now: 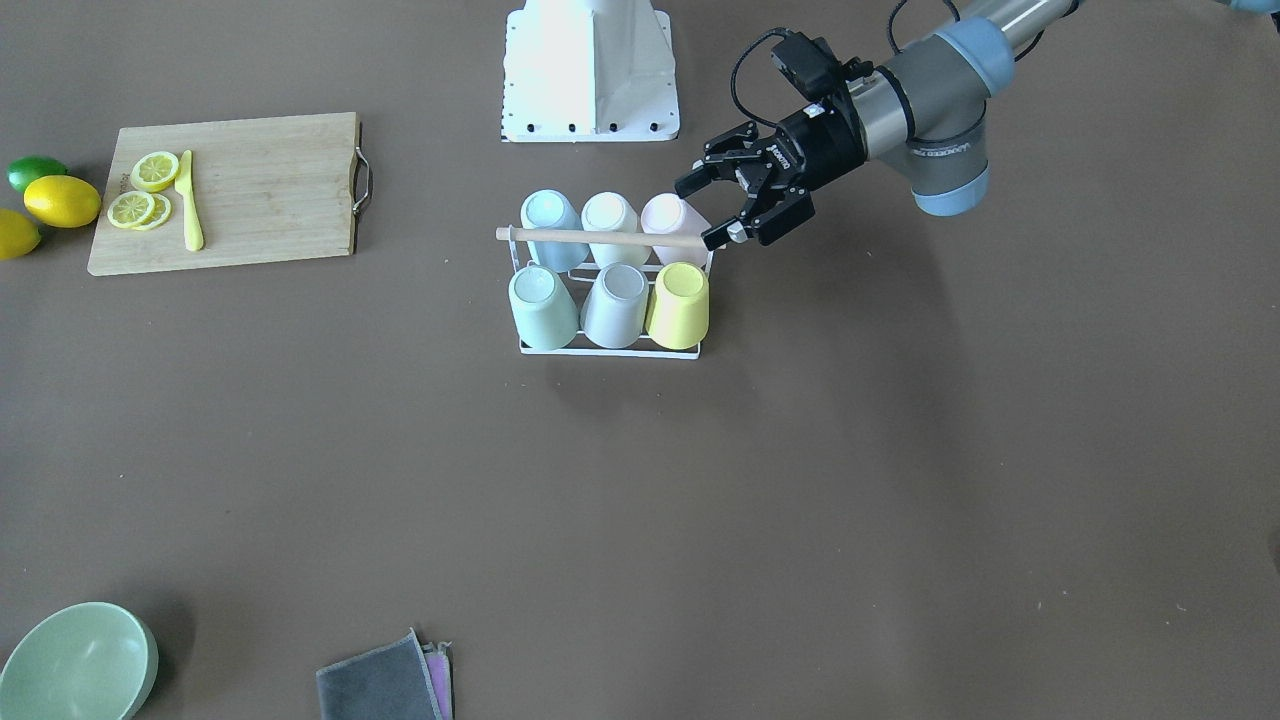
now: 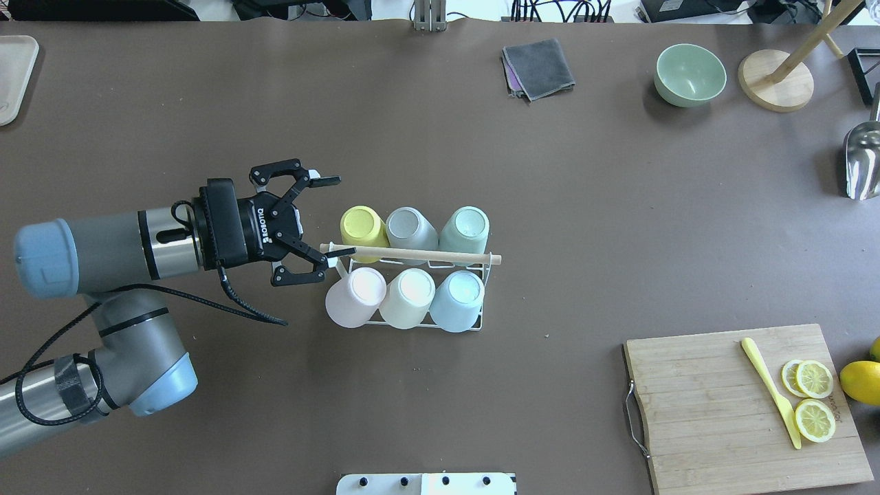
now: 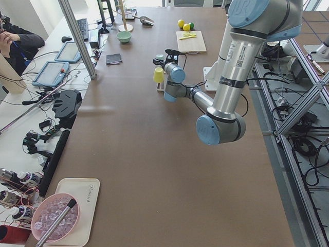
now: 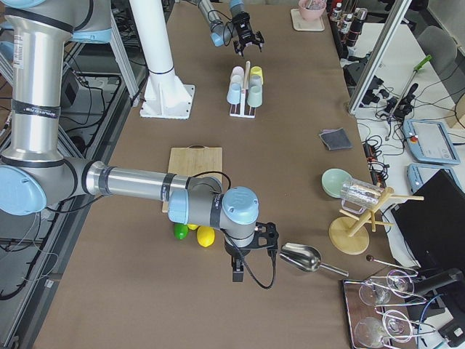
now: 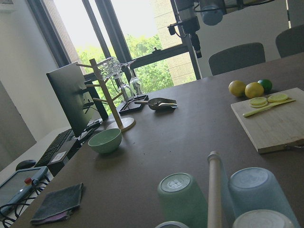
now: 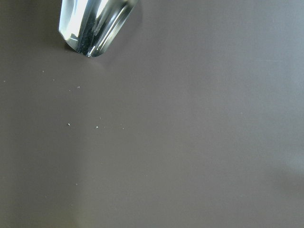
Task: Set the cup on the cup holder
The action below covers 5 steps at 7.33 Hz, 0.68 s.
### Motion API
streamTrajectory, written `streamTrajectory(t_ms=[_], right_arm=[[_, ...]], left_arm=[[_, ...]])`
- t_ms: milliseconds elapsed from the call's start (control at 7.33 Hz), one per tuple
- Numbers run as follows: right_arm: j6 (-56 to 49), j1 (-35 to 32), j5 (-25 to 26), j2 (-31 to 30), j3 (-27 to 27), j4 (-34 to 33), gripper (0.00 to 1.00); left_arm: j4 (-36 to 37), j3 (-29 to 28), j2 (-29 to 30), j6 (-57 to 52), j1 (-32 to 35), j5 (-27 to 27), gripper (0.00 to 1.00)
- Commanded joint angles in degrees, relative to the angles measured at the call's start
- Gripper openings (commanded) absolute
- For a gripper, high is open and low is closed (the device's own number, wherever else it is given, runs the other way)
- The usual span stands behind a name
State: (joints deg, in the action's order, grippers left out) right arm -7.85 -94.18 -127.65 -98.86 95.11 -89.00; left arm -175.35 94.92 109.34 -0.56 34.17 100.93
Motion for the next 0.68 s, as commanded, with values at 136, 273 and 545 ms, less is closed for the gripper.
streamTrajectory(t_ms=[136,273,545], right_arm=[[0.0,0.0,0.4,-0.2,-0.4,2.0,1.00],[0.0,0.0,0.4,-0.2,-0.4,2.0,1.00],[0.0,0.0,0.4,-0.2,-0.4,2.0,1.00]], left_arm=[[25.5,6.2,-0.2,1.1,11.1,8.3,0.98],[33.8,8.1,-0.1,1.0,13.8,10.4,0.98],[48.3,8.1,-0.1,0.7,16.2,9.9,0.98]])
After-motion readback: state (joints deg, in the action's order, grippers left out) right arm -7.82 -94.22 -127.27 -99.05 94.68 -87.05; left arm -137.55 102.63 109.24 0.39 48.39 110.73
